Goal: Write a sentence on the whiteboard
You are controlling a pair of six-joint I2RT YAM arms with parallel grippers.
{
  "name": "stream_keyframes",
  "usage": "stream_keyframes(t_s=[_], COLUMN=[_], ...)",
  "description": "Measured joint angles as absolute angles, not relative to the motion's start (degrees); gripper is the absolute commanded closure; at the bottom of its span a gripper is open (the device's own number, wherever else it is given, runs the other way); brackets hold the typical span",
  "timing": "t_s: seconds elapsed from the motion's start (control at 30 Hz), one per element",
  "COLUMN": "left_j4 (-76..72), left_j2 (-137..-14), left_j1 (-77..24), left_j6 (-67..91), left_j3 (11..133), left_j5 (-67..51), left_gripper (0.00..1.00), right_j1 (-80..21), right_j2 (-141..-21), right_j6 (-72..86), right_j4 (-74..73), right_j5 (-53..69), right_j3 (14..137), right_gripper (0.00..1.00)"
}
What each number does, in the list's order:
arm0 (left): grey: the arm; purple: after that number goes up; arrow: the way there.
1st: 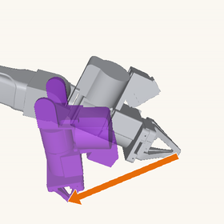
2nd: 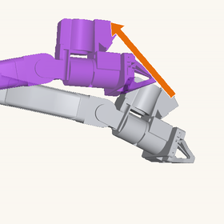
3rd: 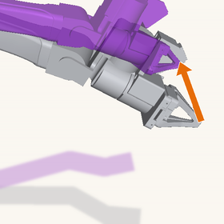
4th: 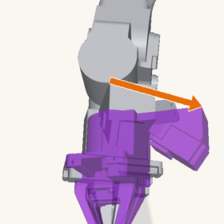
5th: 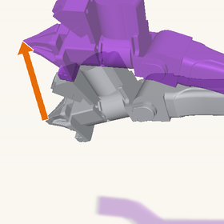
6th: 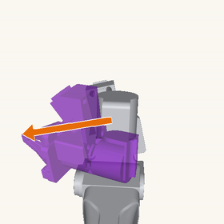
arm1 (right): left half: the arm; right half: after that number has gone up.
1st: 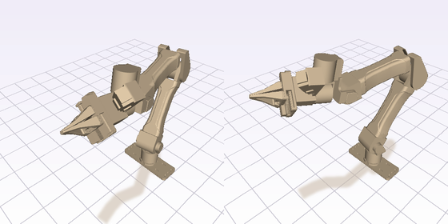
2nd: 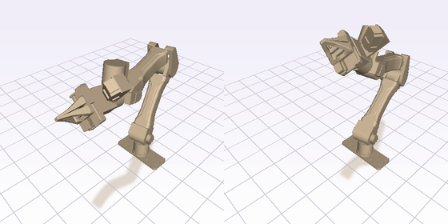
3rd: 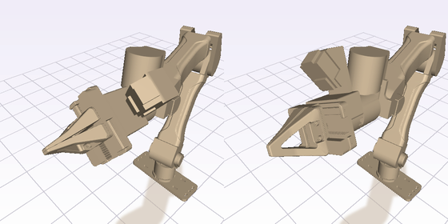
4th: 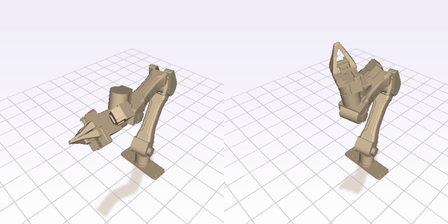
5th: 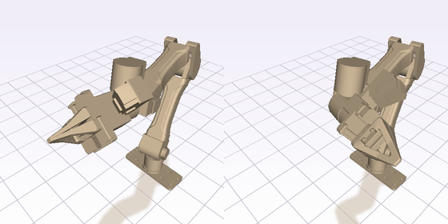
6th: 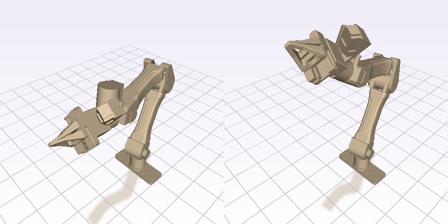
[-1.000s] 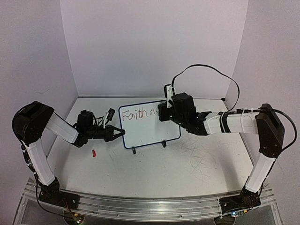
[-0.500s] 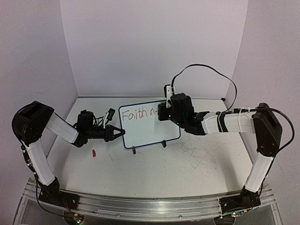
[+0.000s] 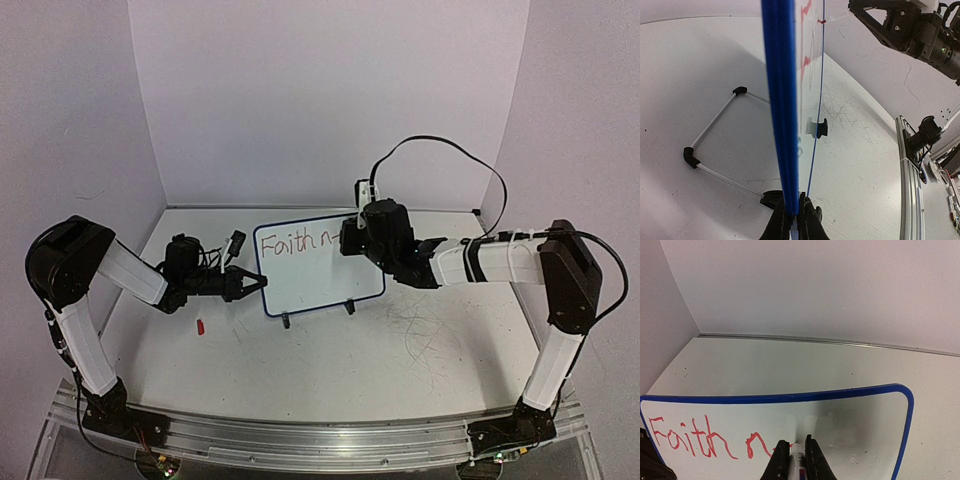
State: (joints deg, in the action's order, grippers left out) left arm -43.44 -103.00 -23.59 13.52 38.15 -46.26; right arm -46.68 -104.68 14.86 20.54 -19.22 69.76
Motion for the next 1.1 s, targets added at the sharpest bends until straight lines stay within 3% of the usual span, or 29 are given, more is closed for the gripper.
stream_keyframes(t_s=[1.1], left_j4=[-42.98], left_j2=[-103.0], left_j1=[-23.59], left_j6=[13.54], left_j3=[38.24], left_j5=[-46.28], left_gripper=[1.0], right_j1=[-46.63], right_j2=[-105.97], right_j6=[15.73], right_j4=[22.26], right_j5=[-16.78], right_j3=[72.07], right_gripper=[1.0])
